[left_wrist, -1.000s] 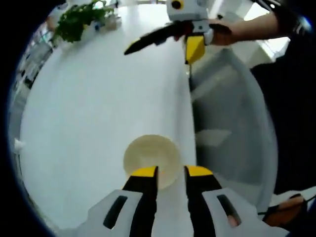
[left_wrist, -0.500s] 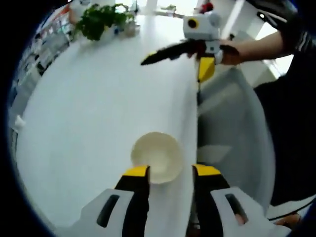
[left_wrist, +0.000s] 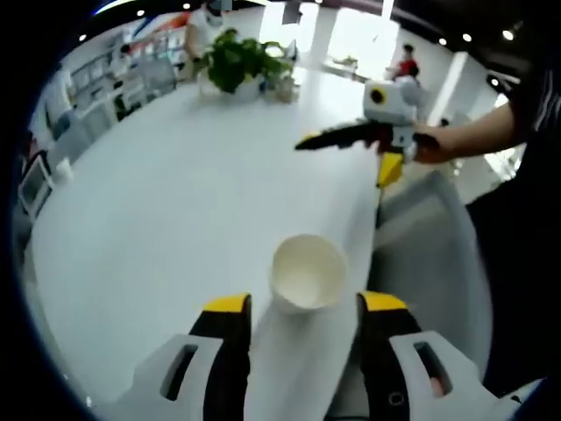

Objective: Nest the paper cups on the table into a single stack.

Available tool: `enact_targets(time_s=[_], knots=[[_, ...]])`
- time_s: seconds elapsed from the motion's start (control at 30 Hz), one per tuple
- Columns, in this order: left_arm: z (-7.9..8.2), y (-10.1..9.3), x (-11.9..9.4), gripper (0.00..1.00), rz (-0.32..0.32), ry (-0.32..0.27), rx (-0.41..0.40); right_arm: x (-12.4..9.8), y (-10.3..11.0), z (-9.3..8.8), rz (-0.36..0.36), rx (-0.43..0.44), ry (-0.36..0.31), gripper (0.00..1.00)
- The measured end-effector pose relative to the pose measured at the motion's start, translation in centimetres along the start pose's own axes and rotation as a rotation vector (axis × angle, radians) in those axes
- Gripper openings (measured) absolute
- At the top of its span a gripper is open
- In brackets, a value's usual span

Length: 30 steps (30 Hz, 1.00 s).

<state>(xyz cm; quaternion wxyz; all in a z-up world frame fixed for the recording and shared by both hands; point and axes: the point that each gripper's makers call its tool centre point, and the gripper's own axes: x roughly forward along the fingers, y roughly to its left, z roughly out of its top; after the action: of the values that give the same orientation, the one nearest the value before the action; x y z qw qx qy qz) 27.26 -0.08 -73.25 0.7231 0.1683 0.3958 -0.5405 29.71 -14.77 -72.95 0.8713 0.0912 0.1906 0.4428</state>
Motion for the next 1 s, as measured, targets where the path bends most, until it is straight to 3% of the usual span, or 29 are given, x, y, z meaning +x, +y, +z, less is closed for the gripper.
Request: enact_targets(time_s=[0.2,0.4,0.6,0.83,1.0], knots=[[-1.0,-0.2,0.3,0.49,0.014,-0.021,-0.016,0.6,0.6,-0.6,0.029,-0.023,0.032,0.93],[-1.3,0.0,0.6,0.52,0.032,-0.059,-0.042,1.3,2.0,-1.4,0.079,-0.115,0.098,0.92],[-1.6,-0.2,1.2,0.52,0.029,-0.075,-0.059,2.2,3.6,-2.8,0.152,-0.201,0.176,0.83],[-2.6,-0.2,2.0,0.48,0.019,-0.072,-0.05,3.9,5.1,-5.2,0.224,-0.216,0.271,0.74],[-2.5,0.0,2.7,0.46,0.03,-0.11,-0.048,5.2,6.2,-5.7,0.258,-0.252,0.287,0.69]])
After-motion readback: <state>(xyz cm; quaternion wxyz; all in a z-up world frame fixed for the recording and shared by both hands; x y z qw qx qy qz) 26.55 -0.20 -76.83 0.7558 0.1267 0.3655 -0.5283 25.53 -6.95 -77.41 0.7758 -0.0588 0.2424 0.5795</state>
